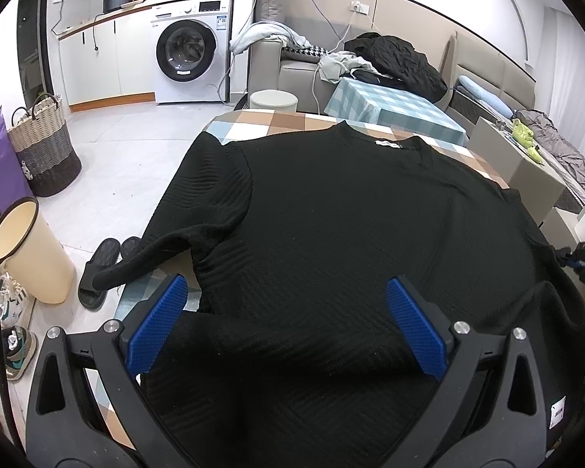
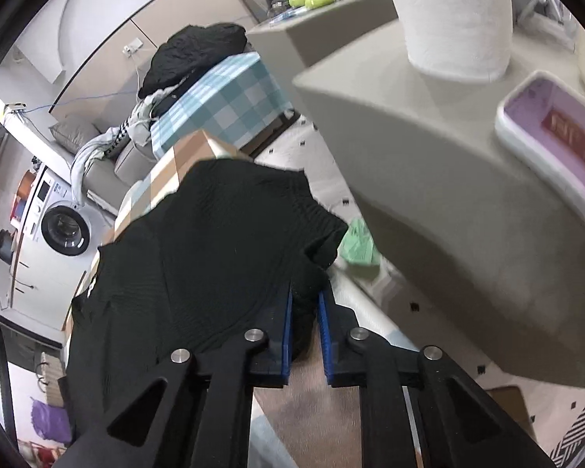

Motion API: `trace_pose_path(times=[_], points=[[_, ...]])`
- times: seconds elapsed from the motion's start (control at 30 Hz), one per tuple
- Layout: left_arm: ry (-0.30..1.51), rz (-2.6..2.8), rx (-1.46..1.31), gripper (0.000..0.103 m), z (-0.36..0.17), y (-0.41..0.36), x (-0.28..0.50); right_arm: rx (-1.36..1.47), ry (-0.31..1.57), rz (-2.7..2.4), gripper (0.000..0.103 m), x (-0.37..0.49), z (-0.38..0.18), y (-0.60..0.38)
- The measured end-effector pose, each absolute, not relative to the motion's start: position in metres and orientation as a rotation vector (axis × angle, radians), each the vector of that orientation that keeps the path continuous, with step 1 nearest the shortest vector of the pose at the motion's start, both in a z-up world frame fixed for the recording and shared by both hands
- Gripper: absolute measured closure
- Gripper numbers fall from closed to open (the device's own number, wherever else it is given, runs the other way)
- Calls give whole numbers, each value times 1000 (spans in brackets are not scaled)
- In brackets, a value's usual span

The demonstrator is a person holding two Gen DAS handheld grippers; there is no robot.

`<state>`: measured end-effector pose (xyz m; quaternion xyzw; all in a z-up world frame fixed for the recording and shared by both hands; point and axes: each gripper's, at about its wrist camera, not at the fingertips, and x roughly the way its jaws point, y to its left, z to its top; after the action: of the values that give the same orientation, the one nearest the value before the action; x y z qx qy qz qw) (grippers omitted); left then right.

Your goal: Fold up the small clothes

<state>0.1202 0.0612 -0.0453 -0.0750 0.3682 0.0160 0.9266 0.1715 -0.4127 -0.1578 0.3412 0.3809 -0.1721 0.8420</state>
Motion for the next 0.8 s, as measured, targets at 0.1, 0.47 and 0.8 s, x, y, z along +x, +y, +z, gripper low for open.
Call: trace_pose_path(times=[0.1, 0.47, 0.8], points=[[751, 35, -157, 1, -45, 64, 123, 690, 742, -337, 92, 176, -136, -408], [752, 81, -177, 1, -47, 83, 129, 489, 719, 291, 87, 235, -83, -260], [790, 138, -272, 1, -62, 116, 134, 474, 970, 213, 59, 234, -141, -246]])
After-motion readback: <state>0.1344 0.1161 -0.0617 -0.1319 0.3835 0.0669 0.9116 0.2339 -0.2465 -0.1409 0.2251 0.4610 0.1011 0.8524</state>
